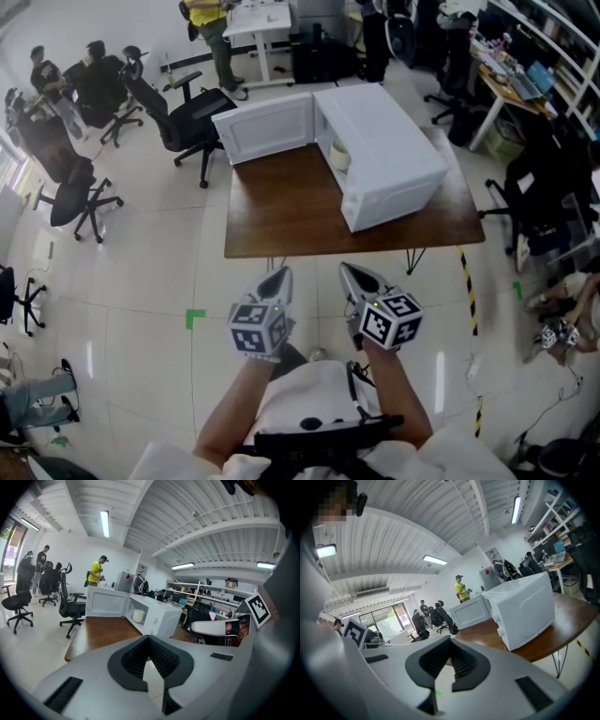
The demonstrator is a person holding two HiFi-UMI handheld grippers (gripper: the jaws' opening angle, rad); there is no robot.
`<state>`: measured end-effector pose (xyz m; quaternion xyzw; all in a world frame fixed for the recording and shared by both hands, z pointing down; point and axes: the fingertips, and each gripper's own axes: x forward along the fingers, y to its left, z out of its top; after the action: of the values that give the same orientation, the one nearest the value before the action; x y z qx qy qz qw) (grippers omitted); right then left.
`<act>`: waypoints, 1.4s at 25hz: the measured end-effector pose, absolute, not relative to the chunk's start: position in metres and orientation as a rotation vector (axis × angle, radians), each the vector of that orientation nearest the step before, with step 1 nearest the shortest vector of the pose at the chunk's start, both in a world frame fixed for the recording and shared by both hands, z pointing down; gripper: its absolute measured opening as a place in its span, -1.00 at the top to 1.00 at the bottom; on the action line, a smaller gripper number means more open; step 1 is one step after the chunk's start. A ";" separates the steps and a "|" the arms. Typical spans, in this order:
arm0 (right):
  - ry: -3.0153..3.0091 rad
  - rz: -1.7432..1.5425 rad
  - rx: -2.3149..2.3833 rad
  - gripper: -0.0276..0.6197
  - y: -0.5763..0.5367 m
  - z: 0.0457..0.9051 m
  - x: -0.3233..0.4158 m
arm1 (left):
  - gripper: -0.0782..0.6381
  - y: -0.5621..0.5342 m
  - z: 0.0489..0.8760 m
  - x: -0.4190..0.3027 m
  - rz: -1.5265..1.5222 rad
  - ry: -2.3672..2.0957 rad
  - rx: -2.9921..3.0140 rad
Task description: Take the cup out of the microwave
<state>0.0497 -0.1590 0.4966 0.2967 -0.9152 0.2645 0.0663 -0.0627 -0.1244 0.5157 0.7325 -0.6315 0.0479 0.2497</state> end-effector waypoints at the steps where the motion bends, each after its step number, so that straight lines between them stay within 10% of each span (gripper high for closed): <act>1: -2.757 0.799 0.897 0.91 -0.162 0.498 0.050 | 0.78 -0.129 0.516 -0.062 0.138 -1.718 2.003; 35: -2.718 0.748 1.211 0.91 -0.377 0.466 0.002 | 0.78 -0.405 0.546 -0.117 0.290 -1.456 2.191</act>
<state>0.0024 -0.3767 0.4658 0.3945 -0.8852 0.2437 0.0366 -0.1168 -0.4048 0.5455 0.8026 -0.5334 0.1061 0.2452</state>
